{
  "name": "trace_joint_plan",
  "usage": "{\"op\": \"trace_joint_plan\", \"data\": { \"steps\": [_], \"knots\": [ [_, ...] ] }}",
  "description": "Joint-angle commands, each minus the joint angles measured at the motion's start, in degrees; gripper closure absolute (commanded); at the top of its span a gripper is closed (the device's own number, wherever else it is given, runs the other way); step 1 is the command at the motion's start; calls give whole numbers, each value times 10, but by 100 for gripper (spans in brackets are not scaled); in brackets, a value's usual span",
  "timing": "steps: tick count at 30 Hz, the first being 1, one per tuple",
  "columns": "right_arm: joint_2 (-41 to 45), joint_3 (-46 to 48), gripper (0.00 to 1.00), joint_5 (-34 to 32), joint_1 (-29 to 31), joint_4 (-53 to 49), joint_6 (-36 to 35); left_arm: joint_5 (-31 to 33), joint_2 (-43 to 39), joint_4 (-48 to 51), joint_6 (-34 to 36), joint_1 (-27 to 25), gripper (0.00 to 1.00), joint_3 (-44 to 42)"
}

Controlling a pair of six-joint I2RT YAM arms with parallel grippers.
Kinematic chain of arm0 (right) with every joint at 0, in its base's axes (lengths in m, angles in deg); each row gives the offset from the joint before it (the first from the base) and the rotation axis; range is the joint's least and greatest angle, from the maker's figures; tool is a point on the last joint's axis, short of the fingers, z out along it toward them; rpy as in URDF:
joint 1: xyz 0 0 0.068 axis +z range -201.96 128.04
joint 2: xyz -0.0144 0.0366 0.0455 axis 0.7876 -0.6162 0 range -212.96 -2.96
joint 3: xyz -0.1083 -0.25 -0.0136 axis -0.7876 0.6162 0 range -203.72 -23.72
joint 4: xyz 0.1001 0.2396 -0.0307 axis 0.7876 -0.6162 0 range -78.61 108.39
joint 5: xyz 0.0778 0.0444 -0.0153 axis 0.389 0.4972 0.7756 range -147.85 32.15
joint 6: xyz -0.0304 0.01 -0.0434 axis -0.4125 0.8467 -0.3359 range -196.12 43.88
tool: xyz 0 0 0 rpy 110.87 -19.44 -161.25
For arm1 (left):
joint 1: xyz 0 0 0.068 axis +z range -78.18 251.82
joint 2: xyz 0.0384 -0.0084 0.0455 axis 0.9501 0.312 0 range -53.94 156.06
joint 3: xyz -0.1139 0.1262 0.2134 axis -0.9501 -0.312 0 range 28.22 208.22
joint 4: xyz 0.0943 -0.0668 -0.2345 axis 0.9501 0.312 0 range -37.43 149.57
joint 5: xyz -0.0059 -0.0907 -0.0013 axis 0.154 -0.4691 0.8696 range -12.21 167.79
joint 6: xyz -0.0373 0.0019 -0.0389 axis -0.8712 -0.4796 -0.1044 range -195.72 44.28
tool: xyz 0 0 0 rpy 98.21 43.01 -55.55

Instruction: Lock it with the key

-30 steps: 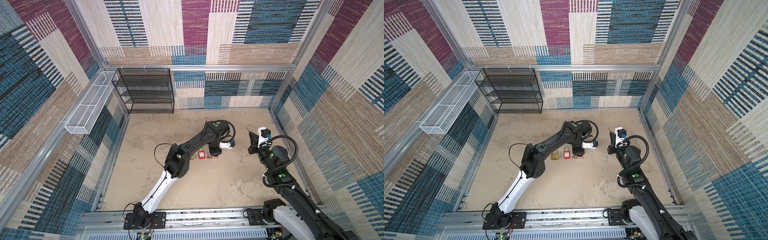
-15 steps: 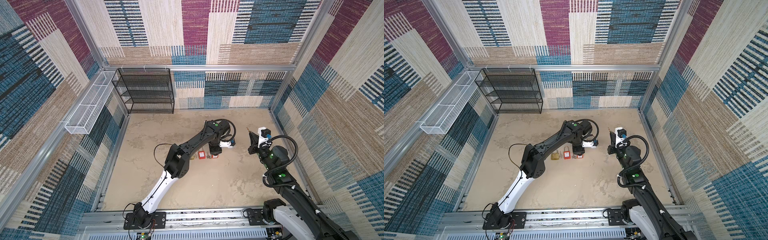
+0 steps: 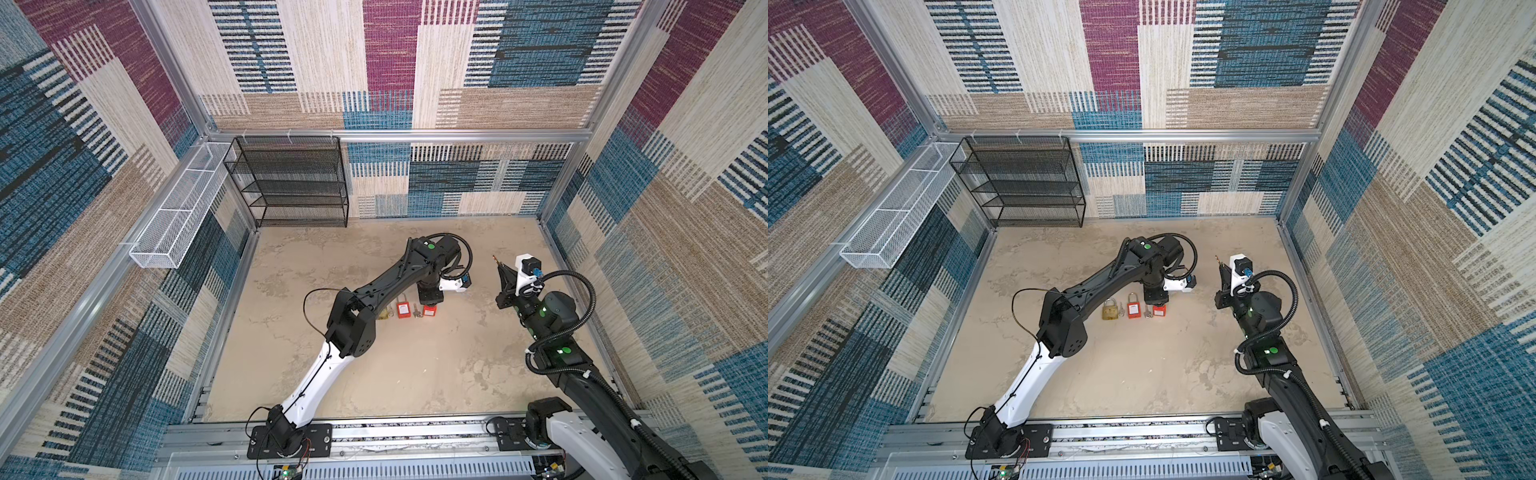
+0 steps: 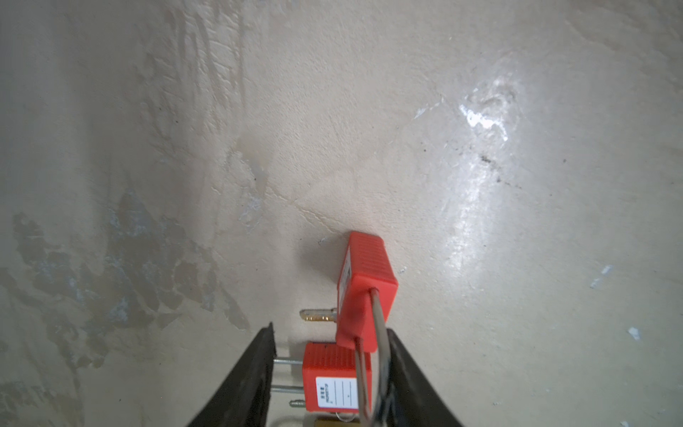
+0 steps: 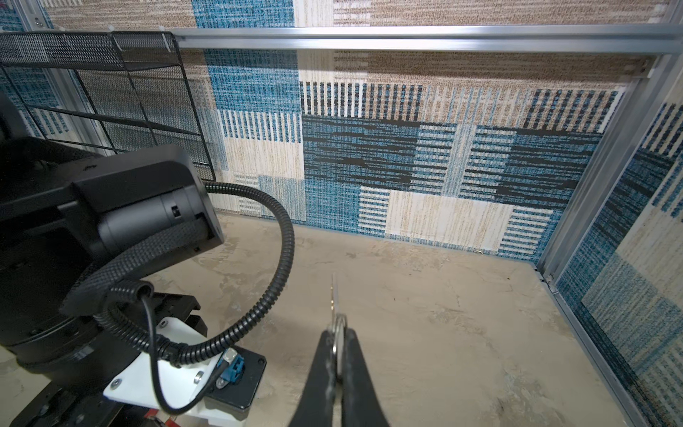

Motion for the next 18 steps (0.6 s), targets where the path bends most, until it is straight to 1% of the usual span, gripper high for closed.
{"op": "trace_joint_plan", "data": {
  "steps": [1, 8, 10, 18],
  "knots": [
    [0, -1, 100, 4, 0, 22, -1, 5, -10, 11, 12, 1, 56, -2],
    [-1, -1, 100, 6, 0, 22, -1, 4, -11, 12, 8, 1, 72, -7],
    [-1, -1, 100, 6, -1, 22, 0, 4, -12, 11, 6, 1, 74, -8],
    [-5, -2, 100, 4, -2, 24, -1, 15, 4, 11, 9, 2, 75, 1]
  ]
}}
